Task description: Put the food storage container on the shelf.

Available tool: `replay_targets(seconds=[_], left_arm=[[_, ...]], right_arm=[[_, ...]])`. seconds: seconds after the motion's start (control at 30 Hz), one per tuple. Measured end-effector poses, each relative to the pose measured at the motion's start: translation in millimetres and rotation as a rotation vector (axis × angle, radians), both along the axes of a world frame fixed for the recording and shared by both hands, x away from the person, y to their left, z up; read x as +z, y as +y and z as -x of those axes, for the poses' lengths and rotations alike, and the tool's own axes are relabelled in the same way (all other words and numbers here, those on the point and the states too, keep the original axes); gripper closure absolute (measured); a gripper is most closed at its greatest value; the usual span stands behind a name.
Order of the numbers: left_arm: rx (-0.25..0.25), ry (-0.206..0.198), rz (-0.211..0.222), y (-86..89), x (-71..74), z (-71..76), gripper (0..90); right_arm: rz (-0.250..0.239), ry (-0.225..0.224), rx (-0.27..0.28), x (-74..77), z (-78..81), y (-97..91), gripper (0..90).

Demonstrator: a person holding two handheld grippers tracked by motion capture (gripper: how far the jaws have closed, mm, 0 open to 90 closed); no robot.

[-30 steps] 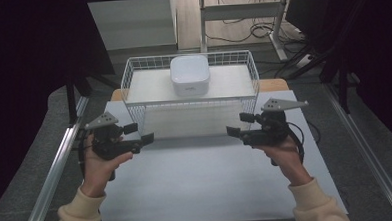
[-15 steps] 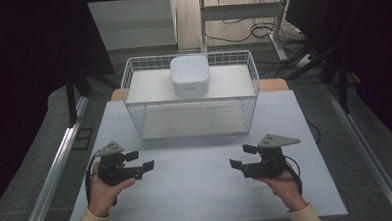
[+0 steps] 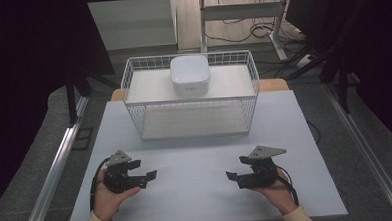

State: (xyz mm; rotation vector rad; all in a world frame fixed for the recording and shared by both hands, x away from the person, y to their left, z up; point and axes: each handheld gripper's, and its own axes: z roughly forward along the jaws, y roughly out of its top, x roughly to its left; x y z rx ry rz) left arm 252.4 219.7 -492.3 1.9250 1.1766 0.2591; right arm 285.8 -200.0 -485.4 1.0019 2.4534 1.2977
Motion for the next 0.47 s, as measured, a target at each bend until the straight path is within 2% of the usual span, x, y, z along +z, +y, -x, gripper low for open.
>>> replay_targets(seconds=[0.1, 0.23, 0.47], left_arm=[[0.003, -0.004, 0.002, 0.7, 0.1, -0.1, 20.8], [-0.018, -0.021, -0.003, -1.3, 0.5, 0.7, 20.2], [-0.017, -0.017, -0.006, -2.3, -0.3, 0.5, 19.9]], right_arm=[[-0.011, -0.01, -0.014, 2.5, -0.2, -3.6, 23.3], [-0.012, -0.015, -0.02, 2.5, -1.0, -5.8, 23.3], [-0.012, -0.032, -0.019, 3.0, -1.2, -6.7, 22.8]])
